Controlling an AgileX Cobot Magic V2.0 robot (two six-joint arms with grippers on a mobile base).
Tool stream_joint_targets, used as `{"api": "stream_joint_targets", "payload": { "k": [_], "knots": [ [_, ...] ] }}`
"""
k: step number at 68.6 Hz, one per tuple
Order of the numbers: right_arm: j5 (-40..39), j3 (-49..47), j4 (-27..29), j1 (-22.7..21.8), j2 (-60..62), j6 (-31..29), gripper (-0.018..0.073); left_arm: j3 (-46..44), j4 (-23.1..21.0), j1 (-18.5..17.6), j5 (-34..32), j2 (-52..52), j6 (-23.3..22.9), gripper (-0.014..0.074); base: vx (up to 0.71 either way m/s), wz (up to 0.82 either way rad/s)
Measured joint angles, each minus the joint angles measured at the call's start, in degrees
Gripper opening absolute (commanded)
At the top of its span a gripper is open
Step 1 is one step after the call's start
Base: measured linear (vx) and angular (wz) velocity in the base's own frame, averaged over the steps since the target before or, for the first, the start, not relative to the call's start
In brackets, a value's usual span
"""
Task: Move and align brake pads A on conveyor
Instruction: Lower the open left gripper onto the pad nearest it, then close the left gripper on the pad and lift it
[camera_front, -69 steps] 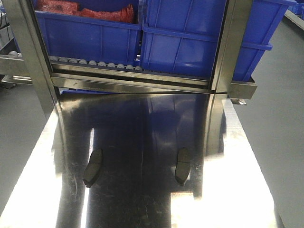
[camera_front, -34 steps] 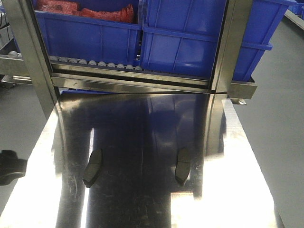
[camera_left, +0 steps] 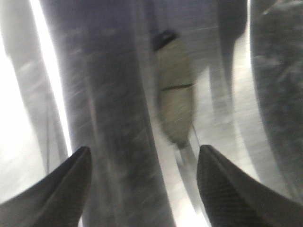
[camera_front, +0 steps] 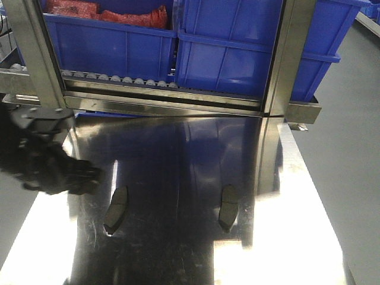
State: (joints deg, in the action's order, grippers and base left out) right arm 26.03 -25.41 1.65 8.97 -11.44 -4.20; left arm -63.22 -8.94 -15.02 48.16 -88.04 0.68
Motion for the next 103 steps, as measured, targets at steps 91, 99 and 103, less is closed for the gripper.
{"api": "stream_joint_targets", "payload": {
  "k": [91, 99, 103],
  "knots": [
    [0.0, 0.0, 0.0, 0.0, 0.0, 0.0, 0.04, -12.2, 3.3, -5.3, -2.8, -25.1, -5.5, 0.0168, 0.0, 0.0],
    [0.0, 0.0, 0.0, 0.0, 0.0, 0.0, 0.04, -12.4, 4.0, -6.2, -2.5, -25.2, -5.8, -0.0009, 0.0, 0.0],
    [0.0, 0.0, 0.0, 0.0, 0.0, 0.0, 0.04, -12.4, 4.6, -6.9, -2.6, -25.2, -5.8, -0.0008, 0.0, 0.0]
  ]
}}
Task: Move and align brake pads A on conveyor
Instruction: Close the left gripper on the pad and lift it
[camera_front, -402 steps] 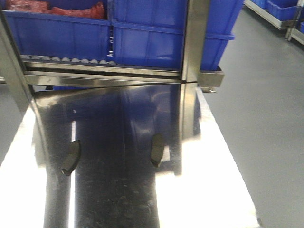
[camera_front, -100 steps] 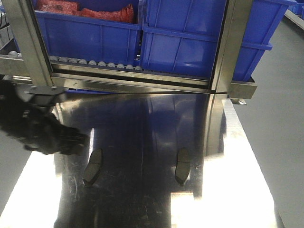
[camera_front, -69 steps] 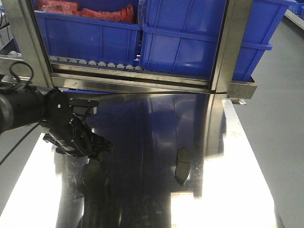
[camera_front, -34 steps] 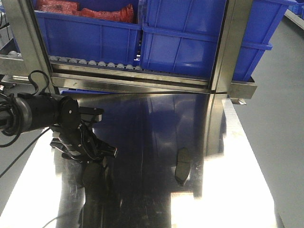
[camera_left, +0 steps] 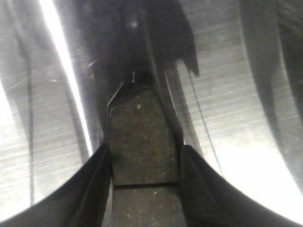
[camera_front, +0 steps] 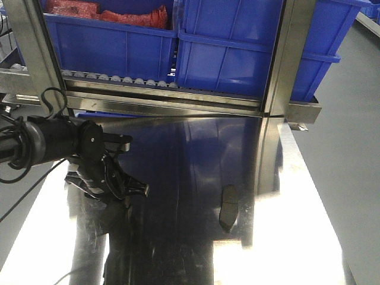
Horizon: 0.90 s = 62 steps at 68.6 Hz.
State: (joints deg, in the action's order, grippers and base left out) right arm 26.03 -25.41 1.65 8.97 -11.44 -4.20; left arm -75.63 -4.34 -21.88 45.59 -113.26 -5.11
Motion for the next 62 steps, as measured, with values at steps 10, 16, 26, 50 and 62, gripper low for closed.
{"api": "stream_joint_targets", "payload": {
  "k": [10, 16, 26, 50, 62],
  "knots": [
    [0.0, 0.0, 0.0, 0.0, 0.0, 0.0, 0.04, 0.0, 0.7, -1.6, -0.2, 0.1, 0.0, -0.0007, 0.0, 0.0],
    [0.0, 0.0, 0.0, 0.0, 0.0, 0.0, 0.04, 0.1, 0.3, -2.0, 0.2, 0.7, 0.0, -0.0007, 0.0, 0.0],
    [0.0, 0.0, 0.0, 0.0, 0.0, 0.0, 0.04, 1.4, 0.3, -2.4, 3.0, 4.3, 0.0, -0.0006, 0.0, 0.0],
    [0.0, 0.0, 0.0, 0.0, 0.0, 0.0, 0.04, 9.3, 8.0, -2.4, 1.8, 25.8, -3.5, -0.0006, 0.0, 0.0],
    [0.0, 0.0, 0.0, 0.0, 0.0, 0.0, 0.04, 15.5, 14.9, -2.4, 2.3, 37.1, -7.4, -0.0006, 0.0, 0.0]
  ]
}}
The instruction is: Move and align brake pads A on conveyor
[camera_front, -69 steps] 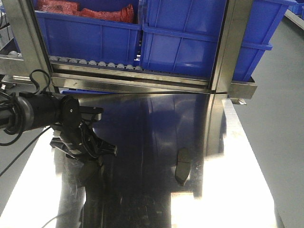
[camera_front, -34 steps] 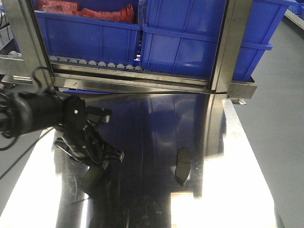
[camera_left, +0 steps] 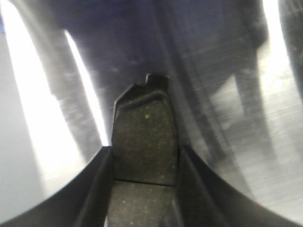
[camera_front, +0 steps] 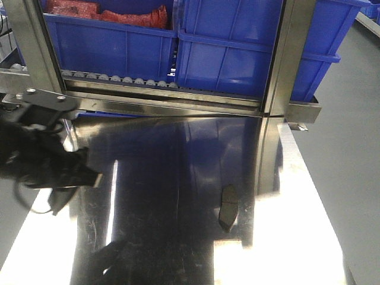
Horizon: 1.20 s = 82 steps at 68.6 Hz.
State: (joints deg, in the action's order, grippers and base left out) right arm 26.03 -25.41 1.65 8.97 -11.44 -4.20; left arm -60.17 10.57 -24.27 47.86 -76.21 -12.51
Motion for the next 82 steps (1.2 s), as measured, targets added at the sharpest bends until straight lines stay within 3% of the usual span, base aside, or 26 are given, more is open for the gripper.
{"api": "stream_joint_targets", "payload": {
  "k": [17, 43, 60, 82],
  "knots": [
    [0.0, 0.0, 0.0, 0.0, 0.0, 0.0, 0.04, 11.7, 7.1, 0.0, -3.0, 20.8, -6.6, -0.0006, 0.0, 0.0],
    [0.0, 0.0, 0.0, 0.0, 0.0, 0.0, 0.04, 27.3, 7.5, 0.0, -10.3, 45.5, -8.0, -0.0006, 0.0, 0.0],
    [0.0, 0.0, 0.0, 0.0, 0.0, 0.0, 0.04, 31.8, 7.7, 0.0, -10.8, 54.1, -8.0, -0.0006, 0.0, 0.0],
    [0.0, 0.0, 0.0, 0.0, 0.0, 0.0, 0.04, 31.9, 7.7, 0.0, -10.7, 55.0, -8.0, -0.0006, 0.0, 0.0]
  ]
}}
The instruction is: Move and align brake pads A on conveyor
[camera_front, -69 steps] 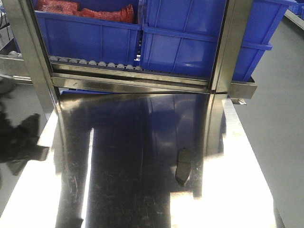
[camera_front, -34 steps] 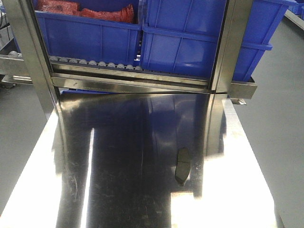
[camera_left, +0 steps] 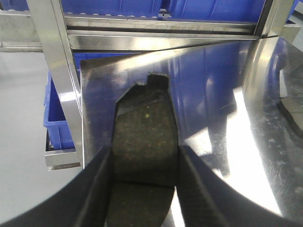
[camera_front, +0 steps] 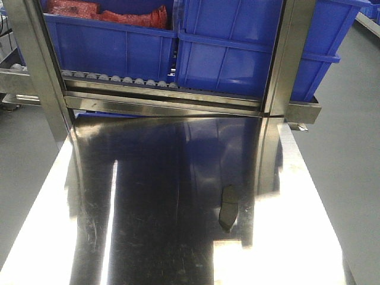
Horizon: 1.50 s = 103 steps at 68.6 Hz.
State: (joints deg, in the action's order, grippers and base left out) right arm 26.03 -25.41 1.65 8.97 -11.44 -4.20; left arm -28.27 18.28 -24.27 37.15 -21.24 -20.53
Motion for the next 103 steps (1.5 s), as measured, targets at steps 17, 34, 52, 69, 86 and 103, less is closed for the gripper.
{"api": "stream_joint_targets", "payload": {
  "k": [17, 34, 52, 69, 86, 103],
  "knots": [
    [0.0, 0.0, 0.0, 0.0, 0.0, 0.0, 0.04, 0.0, 0.0, 0.0, 0.0, 0.0, 0.0, -0.0006, 0.0, 0.0],
    [0.0, 0.0, 0.0, 0.0, 0.0, 0.0, 0.04, 0.0, 0.0, 0.0, 0.0, 0.0, 0.0, -0.0006, 0.0, 0.0],
    [0.0, 0.0, 0.0, 0.0, 0.0, 0.0, 0.04, 0.0, 0.0, 0.0, 0.0, 0.0, 0.0, -0.0006, 0.0, 0.0],
    [0.0, 0.0, 0.0, 0.0, 0.0, 0.0, 0.04, 0.0, 0.0, 0.0, 0.0, 0.0, 0.0, -0.0006, 0.0, 0.0],
    [-1.0, 0.0, 0.0, 0.0, 0.0, 0.0, 0.04, 0.0, 0.0, 0.0, 0.0, 0.0, 0.0, -0.0006, 0.0, 0.0],
    [-2.2, -1.2, 2.0, 0.0, -3.7, 2.6, 0.04, 0.0, 0.0, 0.0, 0.0, 0.0, 0.0, -0.0006, 0.0, 0.0]
  ]
}}
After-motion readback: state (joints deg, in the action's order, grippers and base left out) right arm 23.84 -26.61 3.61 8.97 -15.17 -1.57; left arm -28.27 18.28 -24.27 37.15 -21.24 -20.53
